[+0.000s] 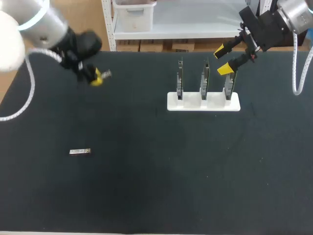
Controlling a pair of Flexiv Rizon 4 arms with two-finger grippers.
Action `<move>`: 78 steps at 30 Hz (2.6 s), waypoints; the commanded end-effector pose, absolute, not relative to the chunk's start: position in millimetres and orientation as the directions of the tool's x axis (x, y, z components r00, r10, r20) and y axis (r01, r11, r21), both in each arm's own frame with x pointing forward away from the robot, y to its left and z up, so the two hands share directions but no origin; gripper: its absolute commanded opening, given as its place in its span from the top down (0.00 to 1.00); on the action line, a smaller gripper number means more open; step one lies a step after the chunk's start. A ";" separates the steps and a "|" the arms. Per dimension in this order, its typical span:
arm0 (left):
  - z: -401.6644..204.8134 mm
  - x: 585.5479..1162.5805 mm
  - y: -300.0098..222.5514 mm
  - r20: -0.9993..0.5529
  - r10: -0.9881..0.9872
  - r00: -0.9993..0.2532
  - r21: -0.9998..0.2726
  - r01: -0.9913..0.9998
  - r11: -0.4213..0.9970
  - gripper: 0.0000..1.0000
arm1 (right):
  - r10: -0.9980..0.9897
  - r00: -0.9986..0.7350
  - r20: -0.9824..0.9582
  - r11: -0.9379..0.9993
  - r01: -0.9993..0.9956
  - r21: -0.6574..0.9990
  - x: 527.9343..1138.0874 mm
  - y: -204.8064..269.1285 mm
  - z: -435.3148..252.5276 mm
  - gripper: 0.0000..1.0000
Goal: Pick up the optical module with the left hand, and insert it into the network port with the right hand.
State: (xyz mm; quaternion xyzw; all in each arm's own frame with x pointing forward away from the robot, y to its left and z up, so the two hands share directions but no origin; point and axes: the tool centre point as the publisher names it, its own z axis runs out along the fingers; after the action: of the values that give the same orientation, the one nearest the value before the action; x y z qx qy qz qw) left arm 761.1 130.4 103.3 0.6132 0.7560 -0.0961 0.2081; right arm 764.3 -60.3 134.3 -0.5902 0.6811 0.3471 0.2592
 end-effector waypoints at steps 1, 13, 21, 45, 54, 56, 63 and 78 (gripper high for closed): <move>131.9 786.8 120.9 -0.727 0.668 -0.157 0.085 0.945 0.315 1.00 | -0.624 -0.169 -0.763 0.065 -0.984 0.165 763.4 -60.1 134.3 0.00; 207.4 832.5 16.5 -0.910 0.414 0.015 0.123 0.964 0.235 1.00 | -0.624 -0.169 -0.763 0.065 -0.984 0.165 763.4 -60.1 134.3 0.00; 229.0 827.0 -58.1 -0.965 0.252 0.071 0.112 0.982 0.151 1.00 | -0.624 -0.169 -0.763 0.065 -0.984 0.165 763.4 -60.1 134.3 0.00; 216.0 773.6 -158.8 -0.990 0.119 0.073 0.077 0.997 0.026 1.00 | -0.624 -0.169 -0.763 0.065 -0.984 0.165 763.4 -60.1 134.3 0.00; 205.3 776.0 -170.9 -0.991 0.101 0.085 0.081 0.996 -0.045 1.00 | -0.624 -0.169 -0.763 0.065 -0.984 0.165 763.4 -60.1 134.3 0.00; 201.5 776.7 -171.8 -0.992 0.095 0.086 0.080 0.995 -0.061 1.00 | -0.624 -0.169 -0.763 0.065 -0.984 0.165 763.4 -60.1 134.3 0.00; 188.4 777.7 -174.5 -0.992 0.093 0.086 0.077 0.992 -0.100 1.00 | -0.624 -0.169 -0.763 0.065 -0.984 0.165 763.4 -60.1 134.3 0.00; 182.2 774.4 -184.6 -0.997 0.072 0.029 0.026 0.999 -0.035 1.00 | -0.624 -0.169 -0.763 0.065 -0.984 0.165 763.4 -60.1 134.3 0.00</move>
State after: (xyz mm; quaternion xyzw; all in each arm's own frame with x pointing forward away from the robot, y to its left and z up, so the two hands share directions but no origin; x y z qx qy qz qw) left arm 780.2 -184.7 181.8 0.5352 0.4982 -0.4883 0.4764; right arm 764.4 -60.4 134.2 -0.5902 0.6812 0.3471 0.2593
